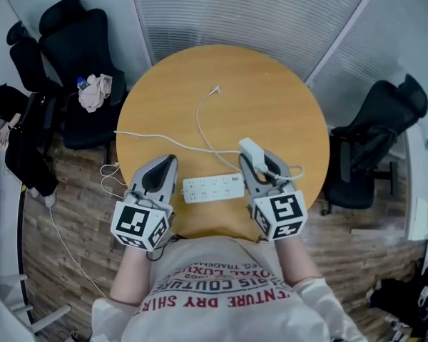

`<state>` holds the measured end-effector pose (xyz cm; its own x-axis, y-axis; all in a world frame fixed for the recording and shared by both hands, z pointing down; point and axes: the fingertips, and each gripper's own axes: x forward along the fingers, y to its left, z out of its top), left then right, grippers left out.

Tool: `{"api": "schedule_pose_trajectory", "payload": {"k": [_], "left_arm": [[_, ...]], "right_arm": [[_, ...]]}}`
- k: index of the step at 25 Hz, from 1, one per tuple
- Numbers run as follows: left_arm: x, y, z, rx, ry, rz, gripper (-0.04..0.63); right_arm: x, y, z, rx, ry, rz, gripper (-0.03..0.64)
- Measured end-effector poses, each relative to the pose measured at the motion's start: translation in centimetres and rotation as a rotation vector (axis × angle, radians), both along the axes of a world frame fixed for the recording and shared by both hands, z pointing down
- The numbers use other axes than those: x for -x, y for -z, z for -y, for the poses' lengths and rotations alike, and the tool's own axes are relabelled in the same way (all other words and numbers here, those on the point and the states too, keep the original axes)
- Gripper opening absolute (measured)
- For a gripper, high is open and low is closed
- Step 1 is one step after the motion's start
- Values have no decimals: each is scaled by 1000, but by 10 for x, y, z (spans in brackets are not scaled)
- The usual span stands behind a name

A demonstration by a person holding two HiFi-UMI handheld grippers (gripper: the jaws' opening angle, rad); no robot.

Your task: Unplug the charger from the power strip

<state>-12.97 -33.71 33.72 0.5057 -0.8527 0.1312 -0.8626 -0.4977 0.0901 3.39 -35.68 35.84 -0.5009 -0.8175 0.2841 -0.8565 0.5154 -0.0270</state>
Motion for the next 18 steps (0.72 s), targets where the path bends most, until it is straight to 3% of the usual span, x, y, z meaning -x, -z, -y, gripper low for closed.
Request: {"api": "schedule_pose_trajectory", "payload": {"k": [5,18], "left_arm": [[9,10,-1,-38,37,-3,29],[-3,5,1,-10,33,13,29]], "right_arm": [[1,10,-1,-21,5,10,155],[2,6,-2,4,24,21,153]]}}
